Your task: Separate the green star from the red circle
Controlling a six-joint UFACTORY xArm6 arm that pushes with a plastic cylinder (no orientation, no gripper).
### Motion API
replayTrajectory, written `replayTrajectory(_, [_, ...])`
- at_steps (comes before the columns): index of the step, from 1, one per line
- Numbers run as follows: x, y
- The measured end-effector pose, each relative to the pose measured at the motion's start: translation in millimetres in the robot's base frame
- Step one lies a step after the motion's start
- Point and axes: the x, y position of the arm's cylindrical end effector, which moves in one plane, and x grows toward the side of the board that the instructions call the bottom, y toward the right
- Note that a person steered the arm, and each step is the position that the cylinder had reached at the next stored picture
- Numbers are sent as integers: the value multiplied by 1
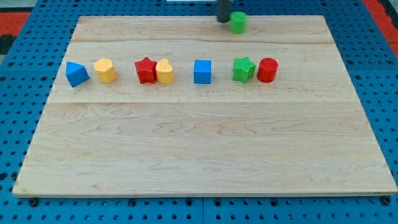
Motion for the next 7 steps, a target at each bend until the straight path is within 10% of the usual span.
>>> replayTrajectory(2, [20,-48])
replayTrajectory(4, [131,-71])
replayTrajectory(7, [139,-61])
